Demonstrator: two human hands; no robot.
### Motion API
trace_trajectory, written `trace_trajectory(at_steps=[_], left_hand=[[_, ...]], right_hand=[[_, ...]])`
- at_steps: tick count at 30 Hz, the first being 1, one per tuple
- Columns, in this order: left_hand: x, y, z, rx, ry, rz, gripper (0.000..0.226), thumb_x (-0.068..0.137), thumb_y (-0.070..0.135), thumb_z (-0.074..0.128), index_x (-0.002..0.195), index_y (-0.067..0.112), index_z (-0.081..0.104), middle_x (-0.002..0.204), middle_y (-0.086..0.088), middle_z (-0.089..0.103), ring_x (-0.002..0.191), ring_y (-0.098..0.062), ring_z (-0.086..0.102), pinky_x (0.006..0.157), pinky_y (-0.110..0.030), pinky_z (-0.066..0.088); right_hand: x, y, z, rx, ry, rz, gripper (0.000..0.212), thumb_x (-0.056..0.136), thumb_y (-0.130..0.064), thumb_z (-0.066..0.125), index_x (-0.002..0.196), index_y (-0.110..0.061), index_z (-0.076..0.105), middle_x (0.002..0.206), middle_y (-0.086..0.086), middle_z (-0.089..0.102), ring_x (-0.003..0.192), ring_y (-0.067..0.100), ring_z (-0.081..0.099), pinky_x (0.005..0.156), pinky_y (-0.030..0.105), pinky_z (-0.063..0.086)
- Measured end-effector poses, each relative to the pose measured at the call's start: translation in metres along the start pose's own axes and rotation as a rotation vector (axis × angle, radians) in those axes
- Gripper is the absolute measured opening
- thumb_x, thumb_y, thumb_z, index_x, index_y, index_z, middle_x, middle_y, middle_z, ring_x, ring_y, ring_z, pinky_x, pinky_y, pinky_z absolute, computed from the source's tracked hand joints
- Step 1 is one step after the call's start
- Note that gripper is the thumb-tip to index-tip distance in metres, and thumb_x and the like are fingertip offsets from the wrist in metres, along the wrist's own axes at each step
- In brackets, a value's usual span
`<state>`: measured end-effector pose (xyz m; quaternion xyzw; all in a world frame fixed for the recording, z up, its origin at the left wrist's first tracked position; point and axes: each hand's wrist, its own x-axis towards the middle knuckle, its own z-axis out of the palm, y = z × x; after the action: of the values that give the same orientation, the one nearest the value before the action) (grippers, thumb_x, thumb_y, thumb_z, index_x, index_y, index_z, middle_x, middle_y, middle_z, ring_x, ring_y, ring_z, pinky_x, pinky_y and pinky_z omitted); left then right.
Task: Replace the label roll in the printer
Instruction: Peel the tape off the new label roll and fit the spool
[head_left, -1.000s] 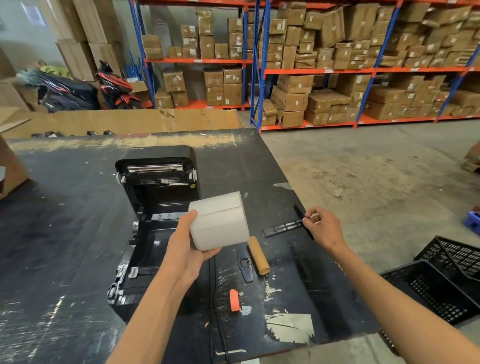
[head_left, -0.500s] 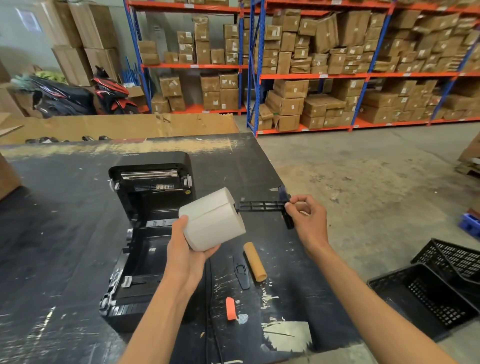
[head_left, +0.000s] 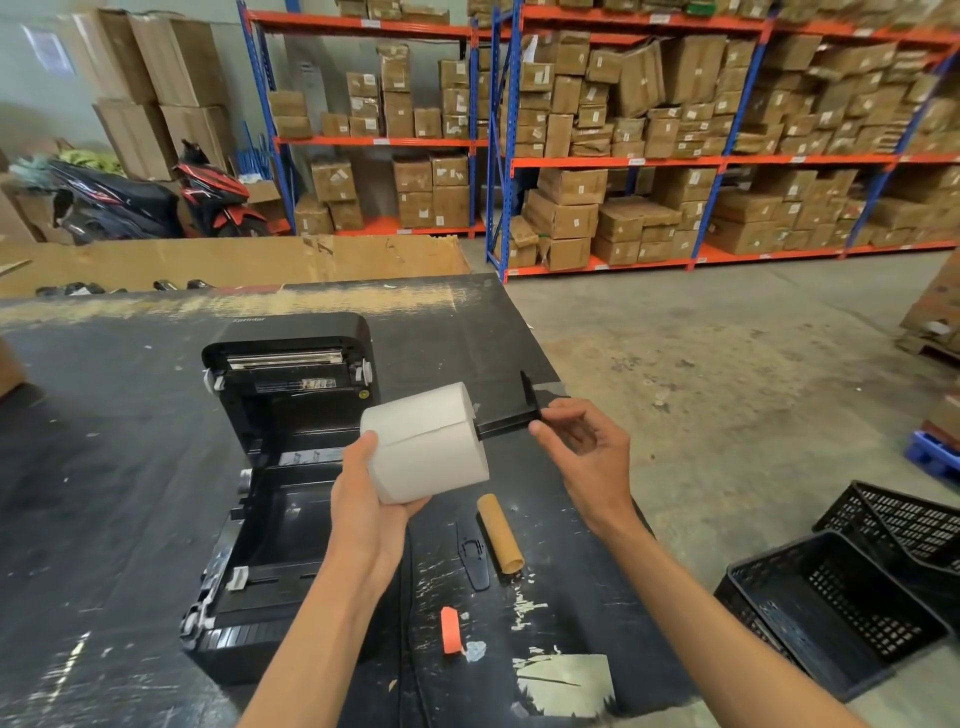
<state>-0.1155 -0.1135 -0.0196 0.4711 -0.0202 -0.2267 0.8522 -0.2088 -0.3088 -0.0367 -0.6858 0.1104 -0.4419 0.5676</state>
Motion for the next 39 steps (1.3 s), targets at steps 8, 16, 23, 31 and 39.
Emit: trace_trajectory(at_steps=[8,16,23,31,39], left_hand=[[-0.001,-0.003,0.013,0.038,0.012,0.018,0.035,0.098,0.033,0.047,0.129,0.017,0.052,0.126,-0.014,0.064,0.115,-0.031,0.061,0.092,-0.052,0.051],[-0.001,-0.006,0.015,0.036,0.024,0.000,0.033,0.099,0.032,0.048,0.127,0.016,0.052,0.127,-0.015,0.063,0.116,-0.032,0.061,0.087,-0.050,0.053],[0.004,-0.020,0.027,0.069,0.054,0.036,0.044,0.096,0.031,0.051,0.134,0.010,0.047,0.128,-0.020,0.061,0.113,-0.033,0.062,0.067,-0.039,0.058],[0.005,-0.033,0.044,0.113,0.068,0.091,0.075,0.073,0.039,0.069,0.135,0.005,0.042,0.138,-0.023,0.052,0.119,-0.037,0.059,0.079,-0.046,0.056],[0.014,-0.044,0.052,0.159,0.005,0.086,0.045,0.097,0.018,0.056,0.135,0.002,0.037,0.121,-0.014,0.057,0.099,-0.020,0.063,0.081,-0.044,0.055]], right_hand=[[-0.012,0.004,0.024,0.140,-0.128,0.140,0.027,0.082,0.007,0.073,0.106,-0.003,0.065,0.106,0.003,0.069,0.098,0.010,0.068,0.086,0.024,0.055],[-0.010,0.007,0.030,0.106,-0.245,0.303,0.046,0.084,-0.061,0.059,0.111,-0.025,0.060,0.111,0.001,0.063,0.105,0.010,0.057,0.096,0.041,0.047],[-0.008,0.003,0.033,0.048,-0.395,0.437,0.050,0.086,-0.062,0.038,0.117,-0.024,0.030,0.118,-0.001,0.045,0.103,0.007,0.049,0.086,0.029,0.044],[-0.007,0.011,0.029,0.236,-0.255,0.503,0.089,0.051,-0.093,0.060,0.104,-0.026,0.035,0.120,0.006,0.052,0.109,0.020,0.056,0.098,0.059,0.048],[0.000,0.018,0.028,0.233,-0.138,0.540,0.055,0.073,-0.065,0.060,0.104,-0.026,0.037,0.118,0.010,0.057,0.109,0.027,0.063,0.093,0.052,0.053]])
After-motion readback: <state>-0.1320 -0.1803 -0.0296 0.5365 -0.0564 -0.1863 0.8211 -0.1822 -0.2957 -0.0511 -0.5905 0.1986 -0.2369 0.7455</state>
